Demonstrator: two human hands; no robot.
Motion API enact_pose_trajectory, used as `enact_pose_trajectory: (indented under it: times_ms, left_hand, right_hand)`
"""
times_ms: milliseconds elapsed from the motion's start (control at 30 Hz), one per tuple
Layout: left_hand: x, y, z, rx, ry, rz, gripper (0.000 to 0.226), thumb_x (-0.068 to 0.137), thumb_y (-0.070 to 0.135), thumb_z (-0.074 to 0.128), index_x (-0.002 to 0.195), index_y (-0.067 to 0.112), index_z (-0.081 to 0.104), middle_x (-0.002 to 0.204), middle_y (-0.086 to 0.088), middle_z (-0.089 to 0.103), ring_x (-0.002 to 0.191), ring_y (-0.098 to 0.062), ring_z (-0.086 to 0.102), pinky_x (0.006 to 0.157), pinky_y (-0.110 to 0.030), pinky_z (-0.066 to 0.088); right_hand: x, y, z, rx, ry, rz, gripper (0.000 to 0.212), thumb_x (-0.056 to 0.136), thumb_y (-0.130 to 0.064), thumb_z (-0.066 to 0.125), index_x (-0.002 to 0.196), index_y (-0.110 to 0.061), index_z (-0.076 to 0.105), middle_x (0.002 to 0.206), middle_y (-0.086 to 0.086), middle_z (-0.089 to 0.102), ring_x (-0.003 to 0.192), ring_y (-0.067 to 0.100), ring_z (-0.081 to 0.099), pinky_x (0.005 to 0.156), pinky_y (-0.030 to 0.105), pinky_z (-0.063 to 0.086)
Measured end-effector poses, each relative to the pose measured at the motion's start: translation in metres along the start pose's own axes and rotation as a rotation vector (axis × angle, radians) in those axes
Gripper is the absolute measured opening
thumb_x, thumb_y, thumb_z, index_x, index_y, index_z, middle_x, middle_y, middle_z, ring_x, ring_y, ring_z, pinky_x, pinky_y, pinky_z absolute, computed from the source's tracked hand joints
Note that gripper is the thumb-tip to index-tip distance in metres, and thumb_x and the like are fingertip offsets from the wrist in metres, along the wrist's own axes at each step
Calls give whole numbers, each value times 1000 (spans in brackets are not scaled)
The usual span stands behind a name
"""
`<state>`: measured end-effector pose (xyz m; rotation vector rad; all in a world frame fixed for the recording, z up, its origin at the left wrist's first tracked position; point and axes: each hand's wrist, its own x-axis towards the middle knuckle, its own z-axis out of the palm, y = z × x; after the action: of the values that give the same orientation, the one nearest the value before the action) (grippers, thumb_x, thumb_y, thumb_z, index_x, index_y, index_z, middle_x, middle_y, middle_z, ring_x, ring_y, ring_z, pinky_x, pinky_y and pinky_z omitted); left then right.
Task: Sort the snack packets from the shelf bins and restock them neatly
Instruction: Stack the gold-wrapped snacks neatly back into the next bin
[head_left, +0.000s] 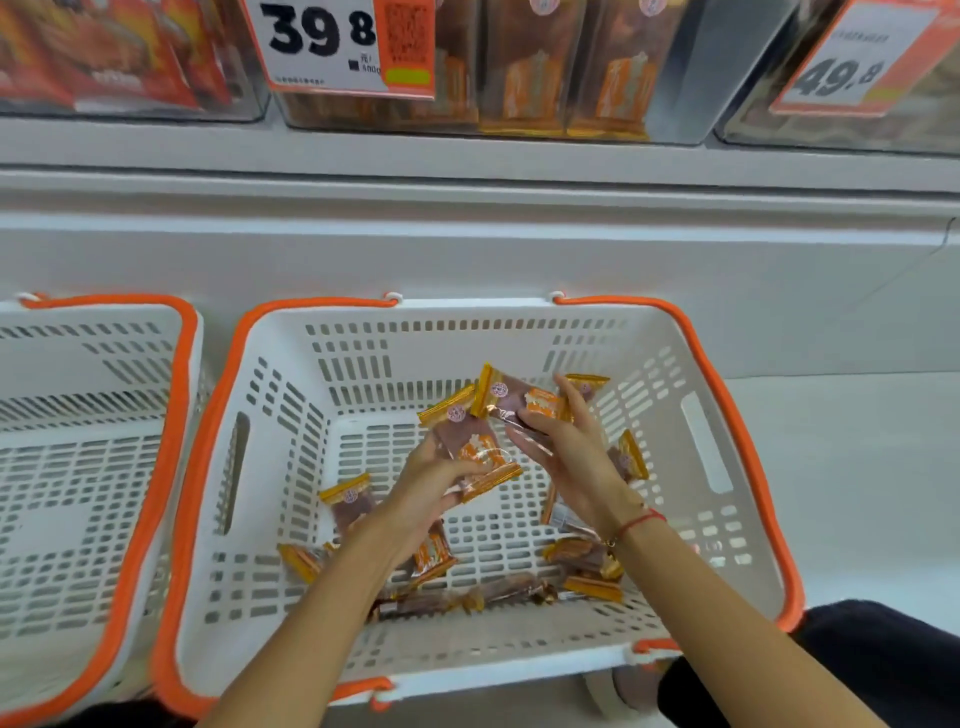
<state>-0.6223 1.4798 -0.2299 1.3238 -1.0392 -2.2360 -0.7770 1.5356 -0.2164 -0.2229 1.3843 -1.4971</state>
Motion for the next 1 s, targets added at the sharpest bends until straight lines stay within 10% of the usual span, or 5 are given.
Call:
enact_pose_trajectory:
  times_ms: [333, 467, 567, 700, 1000]
  left_hand:
    - [6, -12, -11, -32, 293, 123, 19, 98, 41, 49, 108, 27, 57, 104, -5, 67, 98, -20, 63, 89, -41, 49]
    - [7, 0, -36, -49, 306, 101, 30, 94, 39, 57, 120, 23, 53, 111, -7, 66, 101, -23, 63, 87, -41, 51]
    - [7, 8, -40, -92, 244, 80, 25, 98, 32, 53, 120, 22, 55, 102, -4, 67, 93, -18, 63, 77, -32, 50]
    - [11, 19, -32, -253, 225, 6, 18, 101, 21, 42, 102, 16, 59, 97, -10, 64, 90, -24, 61, 89, -46, 48]
    - [9, 33, -32, -16, 212, 65, 11, 99, 22, 50, 102, 16, 58, 81, -1, 67, 75, -16, 63, 71, -32, 49]
  right_hand:
    - [6, 40, -2, -854, -106, -189, 19, 93, -28, 62, 108, -16, 67, 122, 2, 59, 102, 15, 59, 79, 14, 48]
    - [-4, 43, -24, -1532, -703, 415, 59, 85, -43, 68, 131, -9, 56, 127, 10, 55, 113, 19, 53, 97, 26, 43]
    - [-11, 45, -26, -1616, -726, 568, 14, 95, -20, 56, 108, -17, 61, 92, 9, 59, 84, 9, 55, 69, 13, 42]
    - [23, 59, -44, -1636, -583, 335, 45, 104, -23, 39, 60, -17, 37, 59, 2, 35, 57, 17, 34, 62, 29, 33]
    - [12, -32, -18, -486, -281, 177, 15, 94, -6, 52, 97, -7, 67, 90, 4, 69, 86, 16, 65, 73, 29, 56]
